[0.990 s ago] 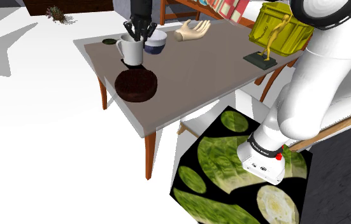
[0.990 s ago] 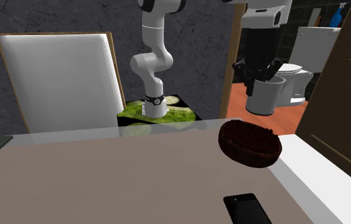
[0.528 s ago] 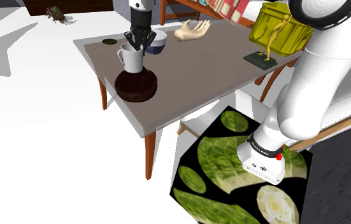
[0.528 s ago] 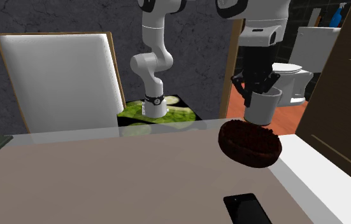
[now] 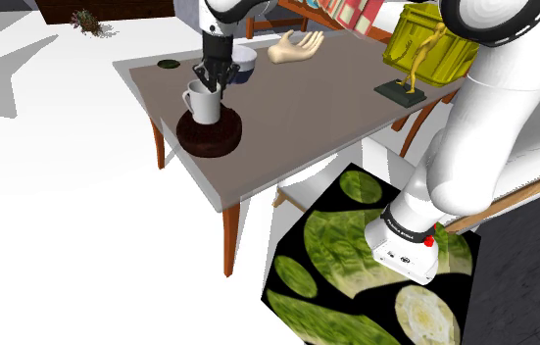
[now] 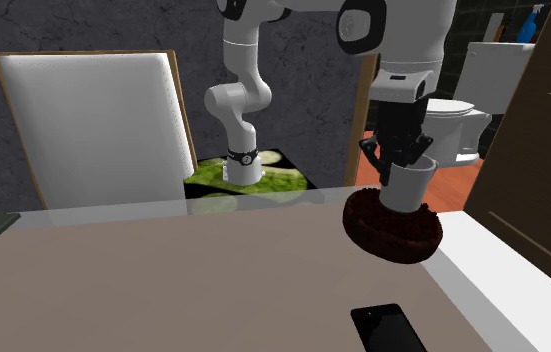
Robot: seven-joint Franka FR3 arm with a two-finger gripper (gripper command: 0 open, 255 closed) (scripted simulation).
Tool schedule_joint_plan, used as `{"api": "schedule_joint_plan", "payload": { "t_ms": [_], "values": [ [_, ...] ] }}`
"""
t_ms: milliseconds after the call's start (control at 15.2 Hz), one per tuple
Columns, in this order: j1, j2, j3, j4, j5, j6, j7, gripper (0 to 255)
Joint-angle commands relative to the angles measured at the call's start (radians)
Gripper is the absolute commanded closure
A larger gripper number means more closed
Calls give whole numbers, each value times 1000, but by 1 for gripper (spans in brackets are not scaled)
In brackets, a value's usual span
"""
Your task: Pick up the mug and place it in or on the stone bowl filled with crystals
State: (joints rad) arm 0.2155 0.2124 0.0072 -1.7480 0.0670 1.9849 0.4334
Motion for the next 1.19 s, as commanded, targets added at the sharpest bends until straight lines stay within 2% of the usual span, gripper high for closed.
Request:
{"api": "schedule_joint_plan", "payload": {
  "t_ms": [0,330,396,726,990,1122],
  "values": [
    [0,0,0,-5,0,6,-1,255],
    [0,0,0,-5,0,6,-1,255],
    [0,0,0,-5,0,6,-1,0],
    [0,0,0,-5,0,6,-1,0],
    [-4,-24,-3,90,-2,-114,1,0],
    [-4,-25,-3,90,-2,-114,1,0]
  ]
}}
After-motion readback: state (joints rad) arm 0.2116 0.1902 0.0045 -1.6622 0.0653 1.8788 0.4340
